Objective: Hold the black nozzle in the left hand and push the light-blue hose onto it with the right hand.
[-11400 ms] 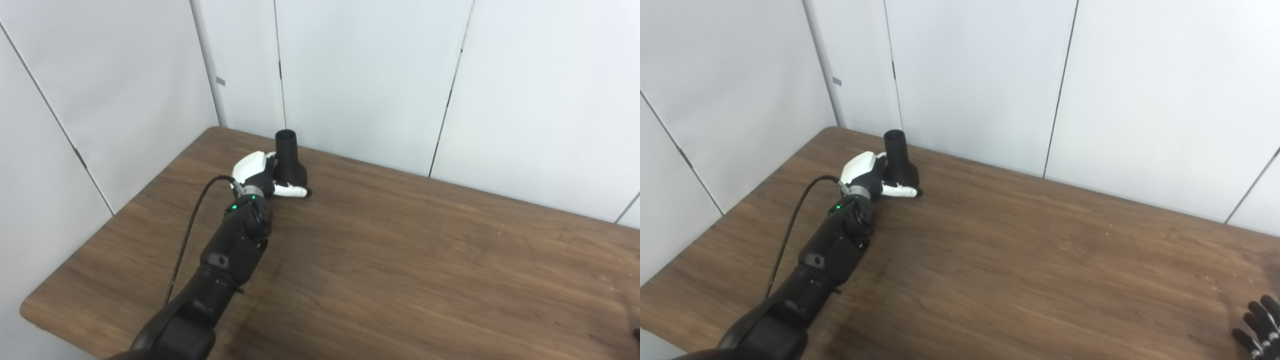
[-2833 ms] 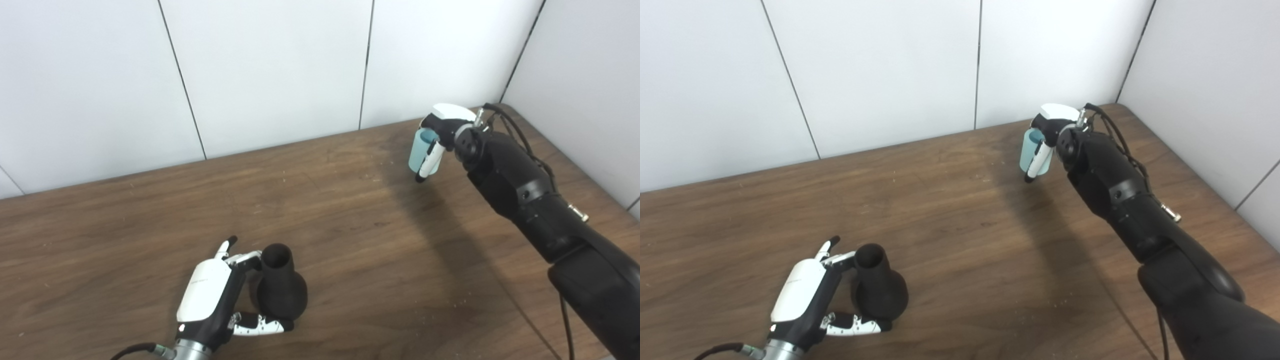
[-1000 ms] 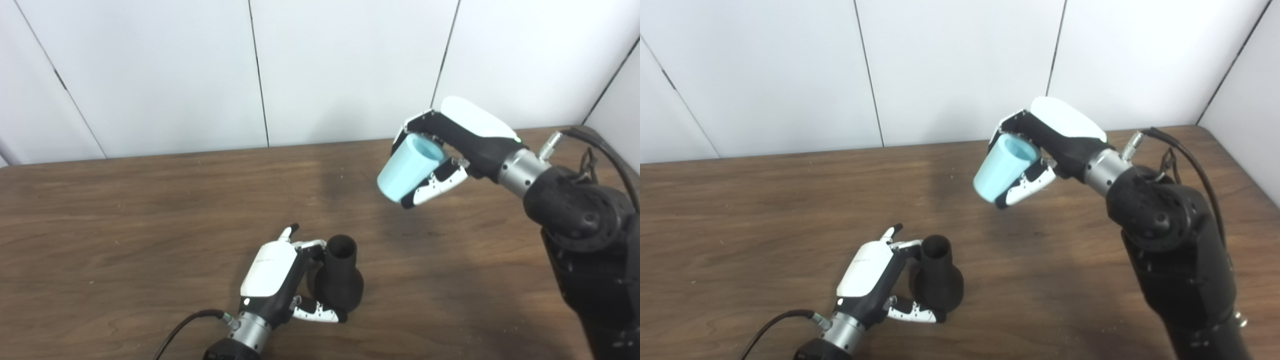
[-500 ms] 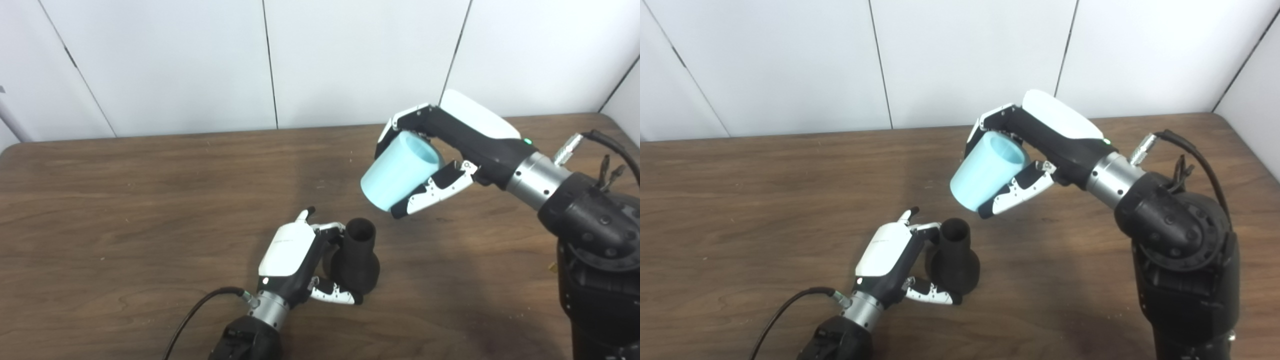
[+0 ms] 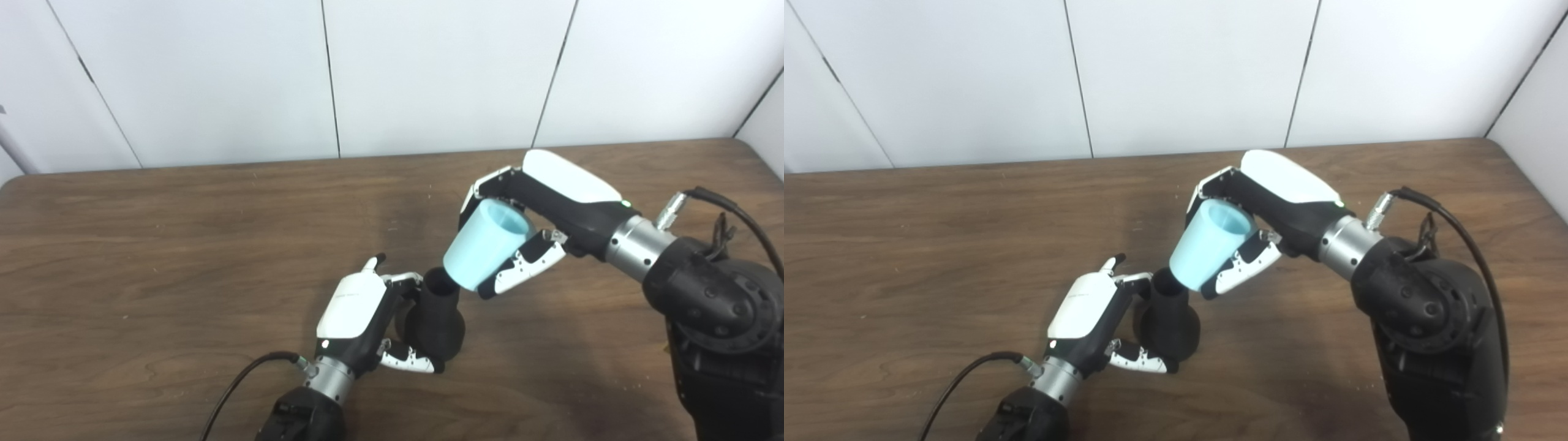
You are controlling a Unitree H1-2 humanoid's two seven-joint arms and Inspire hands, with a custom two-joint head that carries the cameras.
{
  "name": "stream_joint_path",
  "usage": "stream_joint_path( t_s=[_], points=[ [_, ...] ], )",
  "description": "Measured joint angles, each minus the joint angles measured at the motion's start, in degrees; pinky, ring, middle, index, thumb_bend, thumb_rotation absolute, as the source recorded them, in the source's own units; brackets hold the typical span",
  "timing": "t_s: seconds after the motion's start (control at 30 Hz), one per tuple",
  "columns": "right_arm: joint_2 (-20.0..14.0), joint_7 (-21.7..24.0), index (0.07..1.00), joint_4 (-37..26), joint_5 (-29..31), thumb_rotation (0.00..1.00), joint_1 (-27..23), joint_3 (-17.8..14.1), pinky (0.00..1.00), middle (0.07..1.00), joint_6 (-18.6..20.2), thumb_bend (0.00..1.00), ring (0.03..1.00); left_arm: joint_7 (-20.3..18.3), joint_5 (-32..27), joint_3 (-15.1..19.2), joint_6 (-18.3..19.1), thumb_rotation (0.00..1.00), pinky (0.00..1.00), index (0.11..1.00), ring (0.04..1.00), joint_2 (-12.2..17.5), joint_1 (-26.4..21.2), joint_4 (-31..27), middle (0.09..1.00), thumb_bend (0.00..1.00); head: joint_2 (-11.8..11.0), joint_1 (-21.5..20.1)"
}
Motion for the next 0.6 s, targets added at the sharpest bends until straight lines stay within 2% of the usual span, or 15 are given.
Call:
stream_joint_path(
  t_s=[0.17, 0.43, 0.6],
  points=[
    [0.2, -0.8, 0.507, 0.6, 0.9, 0.0, 0.2, 0.0, 0.3, 0.497, 0.0, 0.5, 0.426, 0.0, 0.0, 0.0, 0.0, 0.0, 1.0, 0.509, 0.643, 0.1, 0.0, 0.0, 0.456, 0.52, 0.1, 0.0],
    [3.4, -0.5, 0.506, 0.6, 2.0, 0.0, 0.2, -1.6, 0.3, 0.497, 0.0, 0.5, 0.422, 0.0, 0.0, -0.2, 0.0, 0.0, 1.0, 0.509, 0.644, 0.1, -0.1, 0.0, 0.456, 0.52, 0.1, 0.1],
    [3.5, -0.8, 0.506, 1.1, 2.7, 0.0, 0.6, -2.2, 0.3, 0.497, 0.0, 0.5, 0.424, 0.0, 0.0, -0.2, 0.0, 0.0, 1.0, 0.508, 0.647, 0.1, -0.1, 0.0, 0.456, 0.52, 0.2, 0.0]
  ],
)
